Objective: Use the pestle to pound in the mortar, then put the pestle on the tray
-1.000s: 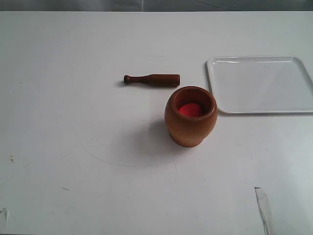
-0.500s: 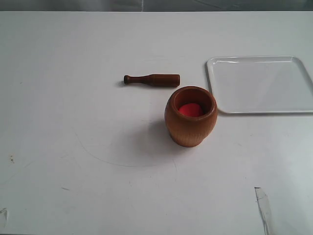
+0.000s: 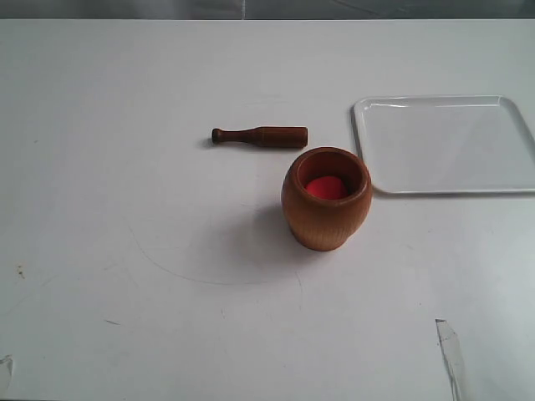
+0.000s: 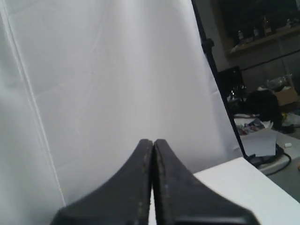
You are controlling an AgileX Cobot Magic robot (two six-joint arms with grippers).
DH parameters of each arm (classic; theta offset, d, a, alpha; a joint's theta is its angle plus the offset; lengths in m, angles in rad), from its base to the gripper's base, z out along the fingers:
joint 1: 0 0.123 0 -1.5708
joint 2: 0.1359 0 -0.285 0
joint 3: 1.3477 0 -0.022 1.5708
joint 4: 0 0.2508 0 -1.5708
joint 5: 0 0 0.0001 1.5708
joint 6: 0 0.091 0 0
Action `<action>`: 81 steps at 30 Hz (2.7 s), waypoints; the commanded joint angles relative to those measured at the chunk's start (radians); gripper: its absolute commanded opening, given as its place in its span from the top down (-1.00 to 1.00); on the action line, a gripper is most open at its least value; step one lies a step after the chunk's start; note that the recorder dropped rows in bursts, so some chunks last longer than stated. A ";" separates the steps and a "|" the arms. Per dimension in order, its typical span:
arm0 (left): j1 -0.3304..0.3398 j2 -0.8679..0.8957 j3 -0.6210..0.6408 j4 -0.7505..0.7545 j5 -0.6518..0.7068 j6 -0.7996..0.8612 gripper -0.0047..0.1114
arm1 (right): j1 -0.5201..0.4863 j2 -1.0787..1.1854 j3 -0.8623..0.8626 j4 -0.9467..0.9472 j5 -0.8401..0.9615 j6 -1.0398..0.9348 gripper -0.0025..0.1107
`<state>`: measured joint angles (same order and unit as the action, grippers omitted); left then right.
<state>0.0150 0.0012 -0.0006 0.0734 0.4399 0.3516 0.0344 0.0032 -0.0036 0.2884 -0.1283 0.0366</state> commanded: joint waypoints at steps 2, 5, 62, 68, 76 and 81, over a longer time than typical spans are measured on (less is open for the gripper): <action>-0.008 -0.001 0.001 -0.007 -0.003 -0.008 0.92 | -0.006 -0.003 -0.018 0.032 -0.099 0.002 0.96; -0.008 -0.001 0.001 -0.007 -0.003 -0.008 0.92 | -0.006 -0.003 -0.098 0.019 -0.110 -0.006 0.96; -0.008 -0.001 0.001 -0.007 -0.003 -0.008 0.92 | 0.626 2.377 -2.058 0.049 1.239 -1.002 0.96; -0.008 -0.001 0.001 -0.007 -0.003 -0.008 0.92 | 0.693 2.400 -2.058 -0.078 1.166 -1.031 0.90; -0.008 -0.001 0.001 -0.007 -0.003 -0.008 0.92 | 0.714 2.400 -2.058 -0.073 1.124 -1.036 0.17; -0.008 -0.001 0.001 -0.007 -0.003 -0.008 0.92 | 0.714 2.420 -2.058 -0.066 1.107 -1.033 0.06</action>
<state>0.0150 0.0012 -0.0006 0.0734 0.4399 0.3516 0.7500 2.4151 -2.0545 0.2124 1.0010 -0.9915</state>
